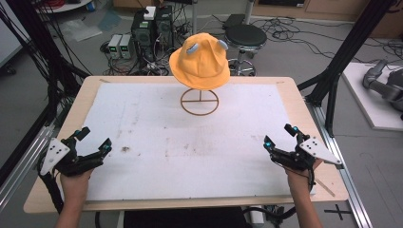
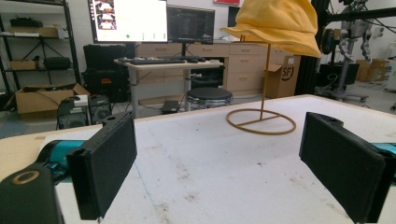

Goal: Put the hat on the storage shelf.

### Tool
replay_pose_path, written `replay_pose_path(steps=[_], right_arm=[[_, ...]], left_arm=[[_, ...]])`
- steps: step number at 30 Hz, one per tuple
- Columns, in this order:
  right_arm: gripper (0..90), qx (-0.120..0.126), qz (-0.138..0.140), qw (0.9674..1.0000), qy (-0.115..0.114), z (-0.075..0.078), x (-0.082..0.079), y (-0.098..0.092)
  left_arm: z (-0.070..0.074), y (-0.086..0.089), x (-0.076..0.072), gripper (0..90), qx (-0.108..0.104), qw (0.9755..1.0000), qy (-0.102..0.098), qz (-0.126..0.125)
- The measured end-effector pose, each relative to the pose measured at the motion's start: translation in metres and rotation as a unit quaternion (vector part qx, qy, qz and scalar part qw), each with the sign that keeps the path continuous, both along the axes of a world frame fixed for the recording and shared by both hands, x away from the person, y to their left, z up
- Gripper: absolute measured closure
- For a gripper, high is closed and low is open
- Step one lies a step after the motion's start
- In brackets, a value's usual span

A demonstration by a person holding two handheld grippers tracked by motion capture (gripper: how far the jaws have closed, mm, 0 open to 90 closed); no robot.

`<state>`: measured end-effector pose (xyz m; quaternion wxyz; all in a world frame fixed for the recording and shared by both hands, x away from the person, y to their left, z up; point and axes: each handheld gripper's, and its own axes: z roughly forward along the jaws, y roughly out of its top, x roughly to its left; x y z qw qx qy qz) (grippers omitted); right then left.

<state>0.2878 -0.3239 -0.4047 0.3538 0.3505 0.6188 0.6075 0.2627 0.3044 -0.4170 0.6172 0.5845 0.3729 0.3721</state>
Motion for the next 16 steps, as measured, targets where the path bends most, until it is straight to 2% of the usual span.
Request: replay_pose_path(steps=[8,16], right_arm=[[12.3,0.011,-0.003,0.9999,0.001,0.0014,-0.0009,-0.0020],[12.3,0.008,-0.001,1.0000,0.000,0.0014,-0.0004,-0.0017]], left_arm=[[-0.0003,0.0016,-0.0009,11.5,-0.001,1.0000,0.001,0.001],[0.0005,0.0014,-0.0015,11.6,-0.001,1.0000,-0.002,-0.003]])
